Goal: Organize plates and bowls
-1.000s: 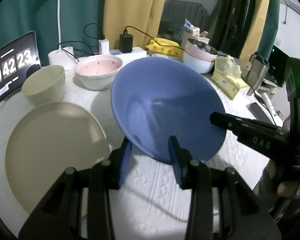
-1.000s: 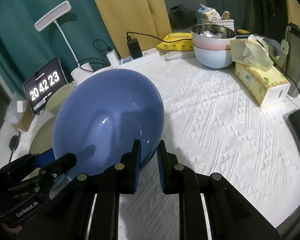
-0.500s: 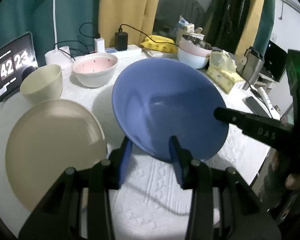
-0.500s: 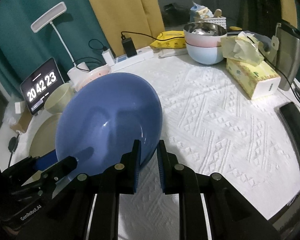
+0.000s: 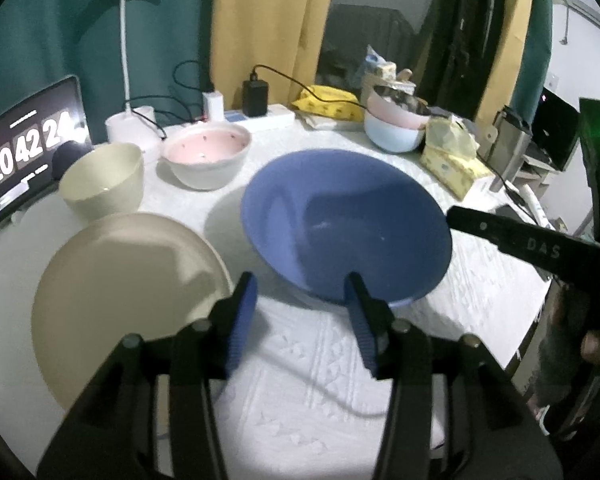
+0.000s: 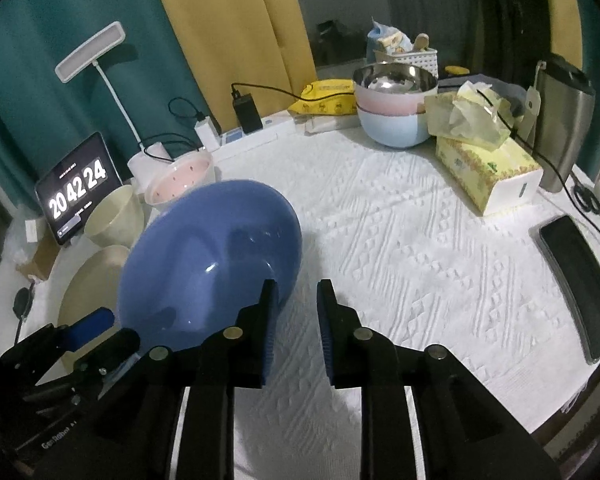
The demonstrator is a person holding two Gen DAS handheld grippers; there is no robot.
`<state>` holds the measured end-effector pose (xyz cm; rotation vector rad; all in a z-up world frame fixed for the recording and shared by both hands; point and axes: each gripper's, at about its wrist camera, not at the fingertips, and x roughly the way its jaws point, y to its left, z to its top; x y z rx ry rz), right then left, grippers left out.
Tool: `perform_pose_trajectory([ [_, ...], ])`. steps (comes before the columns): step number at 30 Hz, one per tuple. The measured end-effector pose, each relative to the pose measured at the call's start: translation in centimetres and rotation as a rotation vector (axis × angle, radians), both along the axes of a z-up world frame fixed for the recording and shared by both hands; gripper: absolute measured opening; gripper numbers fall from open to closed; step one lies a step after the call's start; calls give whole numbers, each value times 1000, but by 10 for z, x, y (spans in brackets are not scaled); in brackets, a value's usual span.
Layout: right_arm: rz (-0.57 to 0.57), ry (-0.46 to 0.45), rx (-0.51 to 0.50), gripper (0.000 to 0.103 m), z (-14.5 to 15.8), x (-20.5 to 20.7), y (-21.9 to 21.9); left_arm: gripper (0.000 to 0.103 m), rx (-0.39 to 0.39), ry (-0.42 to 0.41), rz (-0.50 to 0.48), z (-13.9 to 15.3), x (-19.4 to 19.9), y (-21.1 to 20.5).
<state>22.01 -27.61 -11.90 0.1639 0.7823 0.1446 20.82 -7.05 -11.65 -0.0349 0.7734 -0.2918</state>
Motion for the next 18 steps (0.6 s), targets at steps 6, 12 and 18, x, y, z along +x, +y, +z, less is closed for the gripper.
perform_pose_trajectory([
  [6, 5, -25, -14, 21, 11, -1, 6, 48, -11, -14, 35, 5, 1, 13],
  [12, 18, -47, -28, 21, 22, 0, 17, 48, -13, -45, 66, 13, 1, 26],
  [18, 49, -67, -34, 21, 31, 2, 33, 48, -16, -73, 94, 21, 0, 41],
])
